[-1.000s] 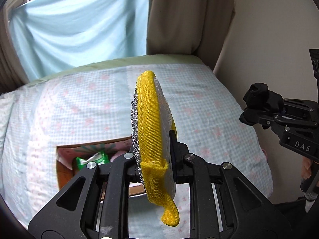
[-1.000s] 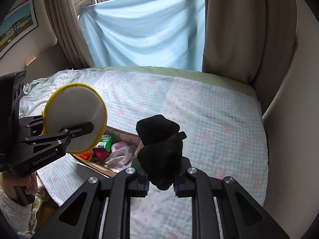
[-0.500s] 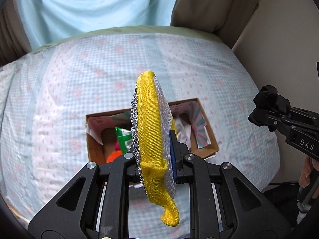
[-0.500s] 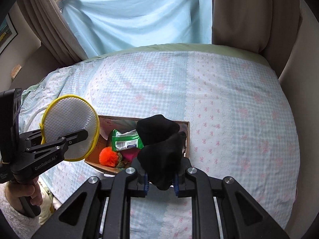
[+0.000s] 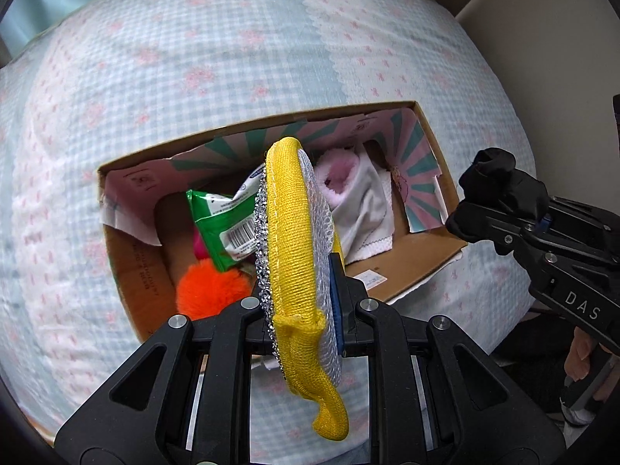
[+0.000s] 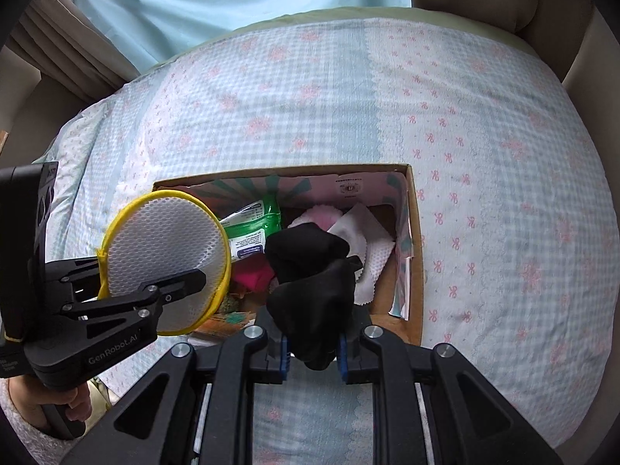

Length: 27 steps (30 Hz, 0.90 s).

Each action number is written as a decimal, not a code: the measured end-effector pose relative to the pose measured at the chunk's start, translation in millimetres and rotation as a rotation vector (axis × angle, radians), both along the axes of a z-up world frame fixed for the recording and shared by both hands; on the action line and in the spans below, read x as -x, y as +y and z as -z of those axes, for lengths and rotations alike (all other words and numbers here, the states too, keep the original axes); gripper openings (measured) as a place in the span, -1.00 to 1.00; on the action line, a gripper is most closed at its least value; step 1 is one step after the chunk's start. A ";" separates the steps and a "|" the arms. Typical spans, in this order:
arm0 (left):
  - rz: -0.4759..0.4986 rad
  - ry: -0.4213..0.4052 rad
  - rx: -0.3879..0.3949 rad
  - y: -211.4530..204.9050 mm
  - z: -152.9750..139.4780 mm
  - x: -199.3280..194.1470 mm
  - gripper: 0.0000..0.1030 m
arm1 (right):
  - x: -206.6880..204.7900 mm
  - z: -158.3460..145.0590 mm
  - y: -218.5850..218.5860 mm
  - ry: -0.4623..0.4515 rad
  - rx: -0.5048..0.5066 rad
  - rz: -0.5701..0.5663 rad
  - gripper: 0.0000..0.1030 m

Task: Organize soft objects
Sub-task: 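Carry the mirror and scrunchie over the box and release both inside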

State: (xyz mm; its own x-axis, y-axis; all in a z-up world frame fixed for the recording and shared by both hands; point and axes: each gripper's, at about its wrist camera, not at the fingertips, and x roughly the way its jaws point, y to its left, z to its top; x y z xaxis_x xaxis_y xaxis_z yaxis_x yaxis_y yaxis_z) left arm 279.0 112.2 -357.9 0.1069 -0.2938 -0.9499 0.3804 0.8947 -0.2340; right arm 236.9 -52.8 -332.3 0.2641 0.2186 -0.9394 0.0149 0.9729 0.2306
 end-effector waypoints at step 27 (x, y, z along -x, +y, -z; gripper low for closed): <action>-0.016 -0.036 -0.109 18.5 4.6 -1.7 1.00 | 0.8 16.8 -13.6 0.069 -0.023 0.115 0.82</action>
